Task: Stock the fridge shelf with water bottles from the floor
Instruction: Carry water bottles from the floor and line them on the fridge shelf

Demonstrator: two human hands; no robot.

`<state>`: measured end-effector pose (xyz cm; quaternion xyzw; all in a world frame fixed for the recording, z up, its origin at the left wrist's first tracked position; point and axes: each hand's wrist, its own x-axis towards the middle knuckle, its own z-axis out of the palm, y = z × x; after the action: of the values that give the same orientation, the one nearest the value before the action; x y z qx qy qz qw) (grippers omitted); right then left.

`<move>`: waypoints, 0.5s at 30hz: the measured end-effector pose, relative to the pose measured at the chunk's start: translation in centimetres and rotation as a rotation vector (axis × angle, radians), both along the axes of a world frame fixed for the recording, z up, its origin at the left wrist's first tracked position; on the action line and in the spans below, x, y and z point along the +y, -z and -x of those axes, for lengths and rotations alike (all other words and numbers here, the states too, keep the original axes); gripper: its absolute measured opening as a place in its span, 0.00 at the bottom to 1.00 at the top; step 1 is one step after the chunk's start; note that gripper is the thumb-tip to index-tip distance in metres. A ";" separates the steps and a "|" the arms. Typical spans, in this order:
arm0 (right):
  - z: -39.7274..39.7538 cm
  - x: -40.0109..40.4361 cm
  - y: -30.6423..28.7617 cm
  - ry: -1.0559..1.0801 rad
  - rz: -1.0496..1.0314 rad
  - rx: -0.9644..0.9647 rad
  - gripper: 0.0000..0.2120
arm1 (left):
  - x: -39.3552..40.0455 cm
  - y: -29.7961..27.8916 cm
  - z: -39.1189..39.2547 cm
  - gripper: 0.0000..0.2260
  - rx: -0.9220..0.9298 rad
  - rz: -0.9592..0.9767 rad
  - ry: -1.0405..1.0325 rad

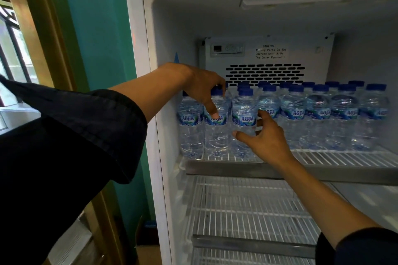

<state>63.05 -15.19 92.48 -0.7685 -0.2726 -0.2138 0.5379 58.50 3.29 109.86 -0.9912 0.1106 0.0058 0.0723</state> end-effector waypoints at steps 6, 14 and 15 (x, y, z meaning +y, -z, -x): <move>-0.1 0.0 0.1 -0.037 -0.019 0.002 0.34 | 0.8 -1.9 0.4 0.32 0.044 -0.126 -0.111; -0.2 0.0 0.2 -0.023 -0.002 -0.007 0.34 | 0.6 -0.8 0.1 0.33 0.006 -0.055 -0.056; -0.2 0.0 0.2 -0.020 -0.001 -0.009 0.33 | 0.4 -0.7 0.1 0.35 -0.003 -0.029 -0.045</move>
<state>63.26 -15.14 92.29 -0.7647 -0.2824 -0.2120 0.5390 58.41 3.69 110.57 -0.9923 0.0882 0.0075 0.0868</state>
